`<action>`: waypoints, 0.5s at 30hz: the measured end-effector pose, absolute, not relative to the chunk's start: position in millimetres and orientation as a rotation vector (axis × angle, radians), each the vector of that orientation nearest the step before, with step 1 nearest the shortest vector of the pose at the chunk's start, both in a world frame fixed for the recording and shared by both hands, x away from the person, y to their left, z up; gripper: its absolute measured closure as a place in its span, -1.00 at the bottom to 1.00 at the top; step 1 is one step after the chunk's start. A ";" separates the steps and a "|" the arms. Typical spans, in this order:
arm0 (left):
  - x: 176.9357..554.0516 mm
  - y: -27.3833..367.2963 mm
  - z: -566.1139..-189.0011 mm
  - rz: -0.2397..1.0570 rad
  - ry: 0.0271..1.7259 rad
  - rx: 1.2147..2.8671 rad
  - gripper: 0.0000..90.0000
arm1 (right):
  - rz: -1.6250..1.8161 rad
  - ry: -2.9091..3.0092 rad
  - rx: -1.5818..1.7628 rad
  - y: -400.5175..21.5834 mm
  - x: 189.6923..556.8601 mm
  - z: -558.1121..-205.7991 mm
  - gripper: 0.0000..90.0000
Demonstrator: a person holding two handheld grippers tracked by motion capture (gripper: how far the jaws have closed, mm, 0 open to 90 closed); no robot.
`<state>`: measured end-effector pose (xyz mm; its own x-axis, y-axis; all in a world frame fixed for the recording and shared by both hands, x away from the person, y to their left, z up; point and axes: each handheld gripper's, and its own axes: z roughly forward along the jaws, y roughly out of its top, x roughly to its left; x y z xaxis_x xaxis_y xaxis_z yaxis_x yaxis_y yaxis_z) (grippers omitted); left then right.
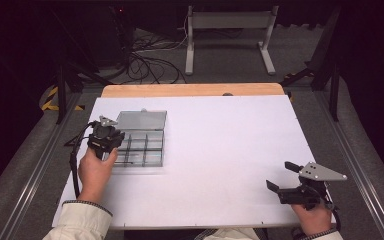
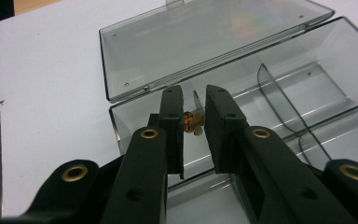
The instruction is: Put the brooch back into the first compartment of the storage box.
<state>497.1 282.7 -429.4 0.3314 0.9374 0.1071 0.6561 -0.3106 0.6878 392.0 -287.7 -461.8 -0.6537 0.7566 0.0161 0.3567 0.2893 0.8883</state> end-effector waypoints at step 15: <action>504.8 288.6 -437.0 0.672 1.432 2.090 0.71 | 1.328 2.155 0.997 -288.2 391.9 -462.1 -0.86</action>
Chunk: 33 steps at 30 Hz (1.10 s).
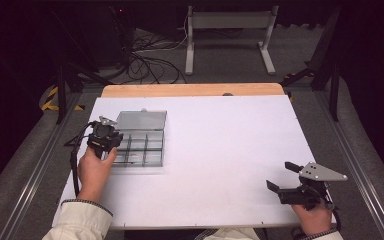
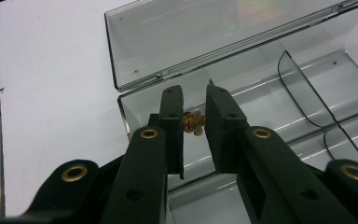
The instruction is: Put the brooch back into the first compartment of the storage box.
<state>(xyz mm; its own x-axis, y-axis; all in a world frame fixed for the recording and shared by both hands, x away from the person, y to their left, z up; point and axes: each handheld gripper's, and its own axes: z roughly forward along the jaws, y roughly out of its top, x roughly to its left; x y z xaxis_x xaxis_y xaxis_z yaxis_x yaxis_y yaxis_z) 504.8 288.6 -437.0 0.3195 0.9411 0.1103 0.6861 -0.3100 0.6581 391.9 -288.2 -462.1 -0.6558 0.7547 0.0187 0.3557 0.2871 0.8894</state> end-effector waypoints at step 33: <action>454.0 282.7 -405.1 0.642 1.231 1.969 -0.01 | 1.323 2.161 0.992 -286.5 391.7 -462.4 -0.86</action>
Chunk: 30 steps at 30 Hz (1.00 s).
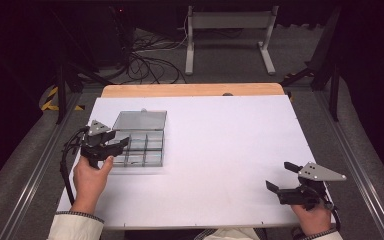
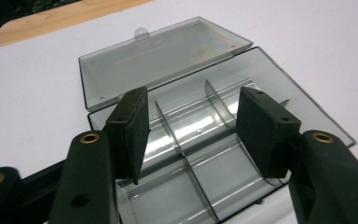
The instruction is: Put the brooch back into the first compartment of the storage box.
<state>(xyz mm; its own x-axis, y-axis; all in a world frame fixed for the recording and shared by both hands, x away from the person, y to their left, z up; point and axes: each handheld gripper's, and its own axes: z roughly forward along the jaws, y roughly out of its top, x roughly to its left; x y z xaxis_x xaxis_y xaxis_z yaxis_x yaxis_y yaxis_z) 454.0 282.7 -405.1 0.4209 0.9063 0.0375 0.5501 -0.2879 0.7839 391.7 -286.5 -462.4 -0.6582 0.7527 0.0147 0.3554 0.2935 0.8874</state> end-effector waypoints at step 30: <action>380.2 268.1 -398.1 0.629 1.006 1.799 -0.52 | 1.338 2.167 0.968 -285.3 390.9 -461.9 -0.87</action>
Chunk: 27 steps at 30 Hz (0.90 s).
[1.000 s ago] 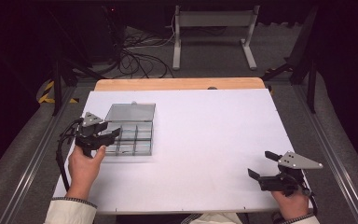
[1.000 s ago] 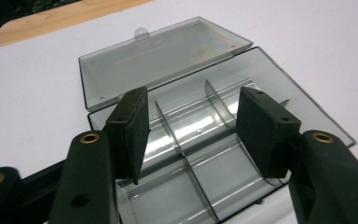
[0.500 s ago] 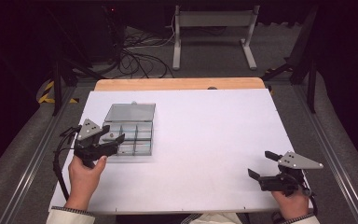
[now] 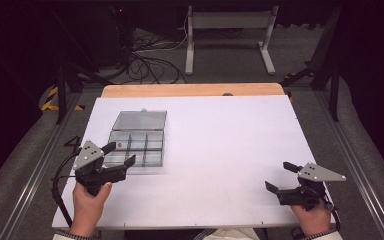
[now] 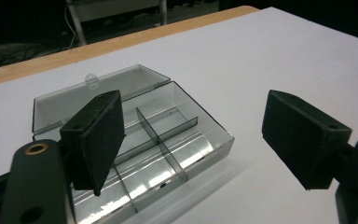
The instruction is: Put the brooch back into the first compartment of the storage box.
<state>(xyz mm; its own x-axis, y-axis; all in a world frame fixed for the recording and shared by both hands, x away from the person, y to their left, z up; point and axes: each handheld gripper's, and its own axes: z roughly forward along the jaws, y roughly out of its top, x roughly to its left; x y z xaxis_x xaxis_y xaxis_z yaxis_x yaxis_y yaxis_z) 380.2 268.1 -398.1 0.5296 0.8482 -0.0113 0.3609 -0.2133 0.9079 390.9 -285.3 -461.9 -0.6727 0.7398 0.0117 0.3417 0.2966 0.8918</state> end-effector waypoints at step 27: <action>346.7 272.1 -443.6 0.670 0.990 1.803 -0.78 | 1.343 2.177 0.935 -285.2 389.3 -461.1 -0.87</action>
